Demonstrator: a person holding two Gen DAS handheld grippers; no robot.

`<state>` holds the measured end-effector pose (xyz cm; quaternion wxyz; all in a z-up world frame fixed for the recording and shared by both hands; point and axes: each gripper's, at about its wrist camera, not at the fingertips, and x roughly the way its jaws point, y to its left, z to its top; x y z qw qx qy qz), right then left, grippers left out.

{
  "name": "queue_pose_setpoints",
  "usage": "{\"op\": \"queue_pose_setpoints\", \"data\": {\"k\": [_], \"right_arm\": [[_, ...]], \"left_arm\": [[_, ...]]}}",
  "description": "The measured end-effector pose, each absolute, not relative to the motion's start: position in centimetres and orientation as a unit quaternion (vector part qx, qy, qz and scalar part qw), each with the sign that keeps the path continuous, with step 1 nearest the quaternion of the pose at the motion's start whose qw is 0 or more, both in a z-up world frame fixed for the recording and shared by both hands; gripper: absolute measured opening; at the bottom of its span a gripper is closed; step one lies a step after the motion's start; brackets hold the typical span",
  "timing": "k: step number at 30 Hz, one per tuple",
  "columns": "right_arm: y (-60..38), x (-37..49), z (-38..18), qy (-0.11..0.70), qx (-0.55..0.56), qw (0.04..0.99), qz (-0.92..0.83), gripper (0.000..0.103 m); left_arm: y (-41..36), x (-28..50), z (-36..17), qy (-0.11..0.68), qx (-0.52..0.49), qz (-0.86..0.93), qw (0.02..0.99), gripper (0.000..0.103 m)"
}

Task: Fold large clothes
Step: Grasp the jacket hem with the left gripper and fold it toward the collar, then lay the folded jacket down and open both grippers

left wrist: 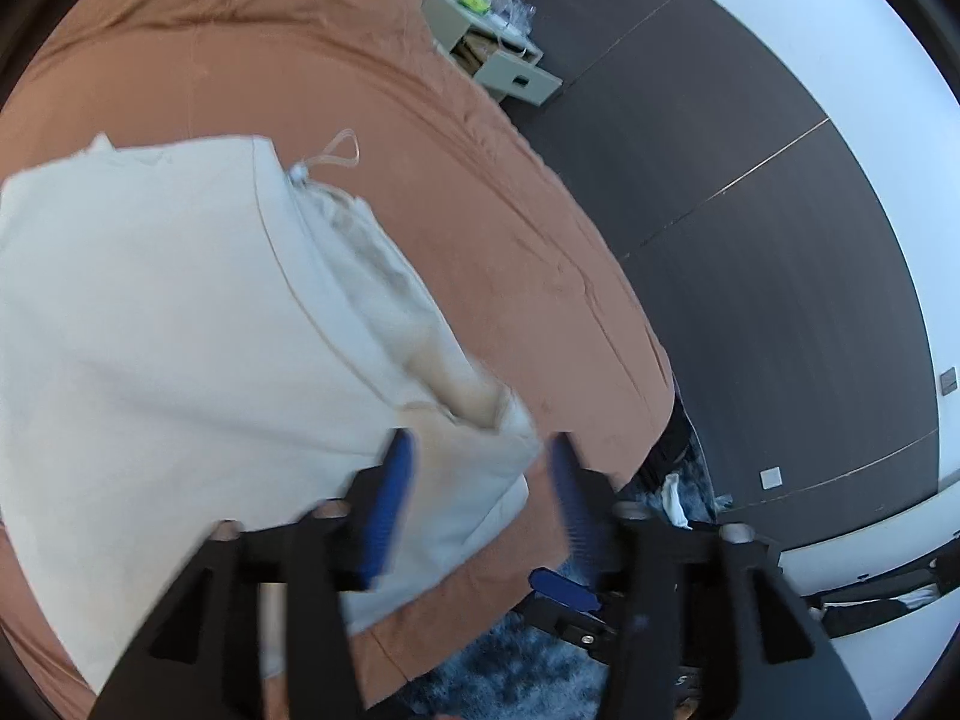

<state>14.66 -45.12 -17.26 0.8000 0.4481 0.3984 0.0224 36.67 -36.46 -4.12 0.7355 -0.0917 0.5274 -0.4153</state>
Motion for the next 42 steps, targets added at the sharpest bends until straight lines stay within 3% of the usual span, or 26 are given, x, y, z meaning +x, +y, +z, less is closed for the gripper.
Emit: {"op": "queue_pose_setpoints", "data": {"k": [1,2,10,23,31,34,35,37,38,39,42], "right_arm": [[-45.1,14.9,-17.0,0.394,0.448,0.802,0.027,0.075],[-44.6,15.0,-17.1,0.391,0.447,0.804,0.03,0.077],[-44.9,17.2,-16.4,0.388,0.436,0.811,0.038,0.078],[-44.9,23.0,-16.6,0.426,0.398,0.812,0.035,0.078],[-43.5,26.3,-16.8,0.441,0.36,0.822,0.025,0.078],[-42.5,27.2,-16.9,0.45,0.342,0.824,0.026,0.078],[-42.3,27.4,-17.0,0.449,0.337,0.827,0.019,0.074],[-42.0,27.7,-16.8,0.448,0.322,0.834,0.013,0.054],[-41.9,27.7,-16.6,0.447,0.312,0.838,0.013,0.036],[-41.9,27.6,-16.3,0.444,0.306,0.842,0.011,0.027],[-42.2,26.7,-14.9,0.423,0.3,0.855,0.019,0.016]], "left_arm": [[-35.9,36.5,-3.7,0.52,-0.095,-0.414,0.741,0.08],[-35.3,36.3,-3.4,0.512,-0.102,-0.415,0.745,0.087],[-29.8,37.3,-3.7,0.48,-0.129,-0.371,0.785,0.087],[-19.5,41.7,-9.4,0.446,-0.19,-0.243,0.84,0.087],[-14.5,44.0,-12.1,0.471,-0.201,-0.206,0.834,0.087],[-12.9,44.4,-13.1,0.477,-0.202,-0.171,0.838,0.083],[-12.7,44.4,-13.2,0.478,-0.204,-0.172,0.837,0.081],[-12.5,44.5,-13.6,0.479,-0.208,-0.176,0.835,0.076],[-12.5,44.6,-13.8,0.482,-0.207,-0.175,0.833,0.072],[-12.6,44.6,-14.1,0.486,-0.206,-0.173,0.831,0.07],[-13.3,45.0,-15.7,0.509,-0.208,-0.172,0.817,0.051]]}}
